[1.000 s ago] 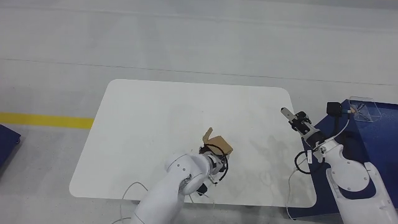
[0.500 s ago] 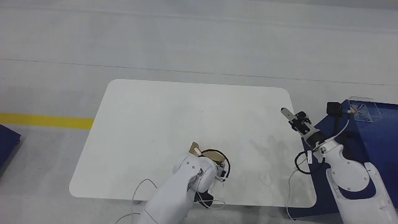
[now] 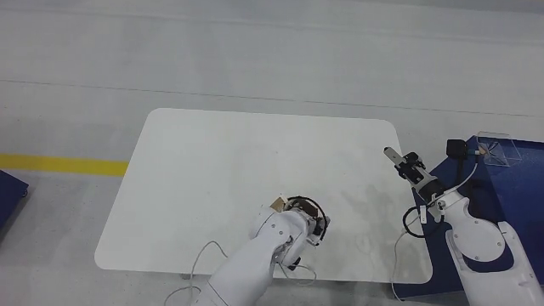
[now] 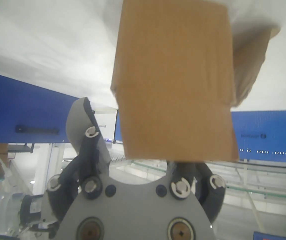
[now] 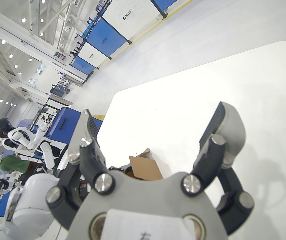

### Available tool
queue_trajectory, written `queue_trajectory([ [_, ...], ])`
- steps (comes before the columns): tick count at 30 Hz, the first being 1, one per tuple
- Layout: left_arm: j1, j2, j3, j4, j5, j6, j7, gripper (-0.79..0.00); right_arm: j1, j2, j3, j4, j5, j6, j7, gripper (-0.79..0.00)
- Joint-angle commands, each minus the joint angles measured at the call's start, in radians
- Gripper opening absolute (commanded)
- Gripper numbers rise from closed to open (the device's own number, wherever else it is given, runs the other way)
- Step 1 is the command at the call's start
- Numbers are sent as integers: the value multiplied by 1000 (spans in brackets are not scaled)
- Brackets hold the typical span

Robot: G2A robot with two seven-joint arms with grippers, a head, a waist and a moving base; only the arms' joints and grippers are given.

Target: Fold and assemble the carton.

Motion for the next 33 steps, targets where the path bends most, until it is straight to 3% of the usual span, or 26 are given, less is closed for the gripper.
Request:
queue_trajectory([
  [1, 77, 19, -9, -149, 107, 17, -29, 0, 0, 0, 0, 0, 0, 0, 0, 0],
  [3, 178, 46, -16, -306, 243, 66, -67, 0, 0, 0, 0, 0, 0, 0, 0, 0],
  [6, 298, 92, -11, -501, 506, 247, -185, 0, 0, 0, 0, 0, 0, 0, 0, 0],
  [9, 385, 128, -35, -547, 643, 393, -291, 0, 0, 0, 0, 0, 0, 0, 0, 0],
  [12, 402, 153, -68, -519, 786, 450, -446, 0, 0, 0, 0, 0, 0, 0, 0, 0],
  [15, 401, 175, -111, -431, 880, 457, -654, 0, 0, 0, 0, 0, 0, 0, 0, 0],
  [17, 387, 187, -138, -358, 871, 508, -806, 0, 0, 0, 0, 0, 0, 0, 0, 0],
  [33, 387, 187, -138, -358, 871, 508, -806, 0, 0, 0, 0, 0, 0, 0, 0, 0],
])
